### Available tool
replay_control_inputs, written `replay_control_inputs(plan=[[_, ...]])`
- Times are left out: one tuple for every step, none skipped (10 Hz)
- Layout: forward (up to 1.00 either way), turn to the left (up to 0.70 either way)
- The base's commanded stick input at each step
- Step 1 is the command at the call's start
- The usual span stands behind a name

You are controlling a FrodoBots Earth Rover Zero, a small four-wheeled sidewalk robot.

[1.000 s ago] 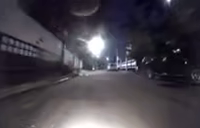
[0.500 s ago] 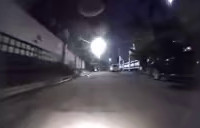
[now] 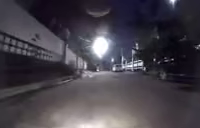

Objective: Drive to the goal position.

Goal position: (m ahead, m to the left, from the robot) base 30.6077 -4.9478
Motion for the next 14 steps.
replay_control_inputs(plan=[[0.85,0.02],[0.85,0.02],[0.85,0.02],[0.85,0.02],[0.85,0.02],[0.85,0.02],[0.85,0.02],[0.85,0.02],[0.85,0.02],[0.85,0.02],[0.85,0.02],[0.85,-0.12],[0.85,-0.25],[0.85,-0.32]])
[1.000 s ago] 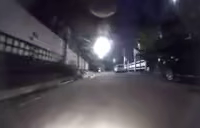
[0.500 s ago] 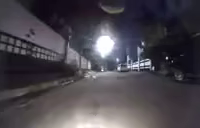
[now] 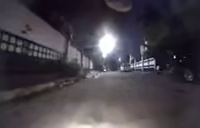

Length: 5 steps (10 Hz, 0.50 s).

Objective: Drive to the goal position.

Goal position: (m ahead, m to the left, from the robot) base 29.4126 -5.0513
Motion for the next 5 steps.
replay_control_inputs(plan=[[0.85,-0.32],[0.85,-0.32],[0.85,-0.32],[0.85,-0.32],[0.85,-0.17]])
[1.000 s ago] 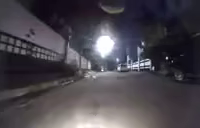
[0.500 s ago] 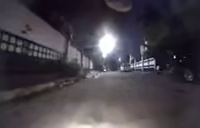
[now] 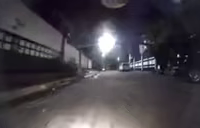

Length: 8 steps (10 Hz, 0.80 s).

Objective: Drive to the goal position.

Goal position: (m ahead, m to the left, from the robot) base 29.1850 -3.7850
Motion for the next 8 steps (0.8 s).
replay_control_inputs(plan=[[0.85,-0.01],[0.85,0.02],[0.85,0.02],[0.85,0.02],[0.85,0.02],[0.85,0.02],[0.85,0.02],[0.85,0.02]])
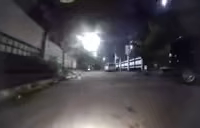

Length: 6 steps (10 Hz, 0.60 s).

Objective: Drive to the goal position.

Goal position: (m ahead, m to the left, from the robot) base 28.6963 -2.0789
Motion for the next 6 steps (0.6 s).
replay_control_inputs(plan=[[0.85,0.02],[0.85,0.02],[0.85,0.03],[0.85,0.03],[0.85,0.03],[0.85,0.03]])
